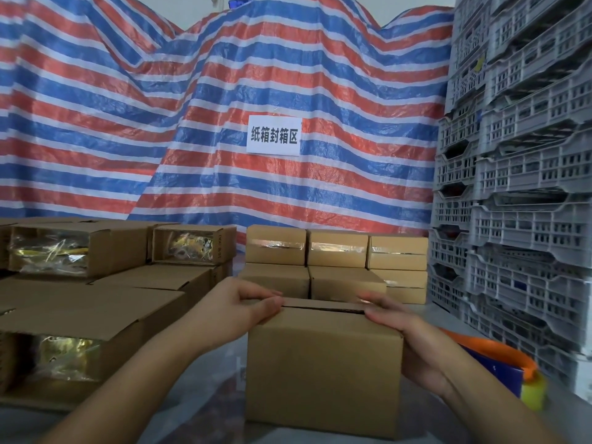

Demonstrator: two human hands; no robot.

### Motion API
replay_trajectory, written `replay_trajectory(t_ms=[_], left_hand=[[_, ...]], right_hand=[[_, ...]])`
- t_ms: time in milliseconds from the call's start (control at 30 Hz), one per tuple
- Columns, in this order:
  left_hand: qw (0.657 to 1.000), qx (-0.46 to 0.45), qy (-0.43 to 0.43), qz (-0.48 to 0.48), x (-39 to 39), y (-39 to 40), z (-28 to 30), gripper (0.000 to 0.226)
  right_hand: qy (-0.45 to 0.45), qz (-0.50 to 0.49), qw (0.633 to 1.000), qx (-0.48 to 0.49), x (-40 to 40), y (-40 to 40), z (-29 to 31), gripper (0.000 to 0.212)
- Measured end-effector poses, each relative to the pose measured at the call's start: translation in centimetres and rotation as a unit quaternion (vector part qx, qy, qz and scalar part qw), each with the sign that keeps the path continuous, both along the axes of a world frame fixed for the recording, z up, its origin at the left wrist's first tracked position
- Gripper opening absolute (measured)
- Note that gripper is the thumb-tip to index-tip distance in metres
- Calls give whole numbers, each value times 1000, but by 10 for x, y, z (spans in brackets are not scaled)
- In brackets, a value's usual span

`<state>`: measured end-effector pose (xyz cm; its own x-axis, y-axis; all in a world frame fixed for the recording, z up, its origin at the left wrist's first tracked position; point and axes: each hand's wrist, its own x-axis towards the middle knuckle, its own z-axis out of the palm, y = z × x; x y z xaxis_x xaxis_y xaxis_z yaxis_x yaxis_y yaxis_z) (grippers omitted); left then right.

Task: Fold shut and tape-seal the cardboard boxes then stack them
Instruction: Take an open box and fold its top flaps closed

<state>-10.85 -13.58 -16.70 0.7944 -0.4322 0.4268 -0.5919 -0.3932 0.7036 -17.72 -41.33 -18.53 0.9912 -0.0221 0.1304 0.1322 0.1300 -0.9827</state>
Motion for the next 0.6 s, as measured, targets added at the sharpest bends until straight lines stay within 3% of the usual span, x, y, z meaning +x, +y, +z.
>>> replay_trajectory(t_ms=[133, 200, 300, 433, 500, 600], left_hand=[[999, -26, 32, -3, -3, -1, -2, 15], [999, -24, 36, -1, -3, -1, 0, 16], [999, -17, 37, 5, -2, -2, 2, 17], [999, -11, 29, 15, 1, -1, 1, 15], [999, -7, 24, 19, 1, -2, 1, 14], [999, 43, -2, 29, -5, -2, 7, 13]], right_hand=[[-36, -28, 997, -65, -5, 3, 3, 39], [-78, -70, 982, -160, -12, 3, 10, 43], [-136, -117, 913, -367, -25, 5, 28, 63], [-170, -127, 773, -599, -35, 18, 35, 57], [-164, -106, 720, -666, -39, 27, 29, 56], [-154, -109, 692, -697, -45, 33, 23, 55]])
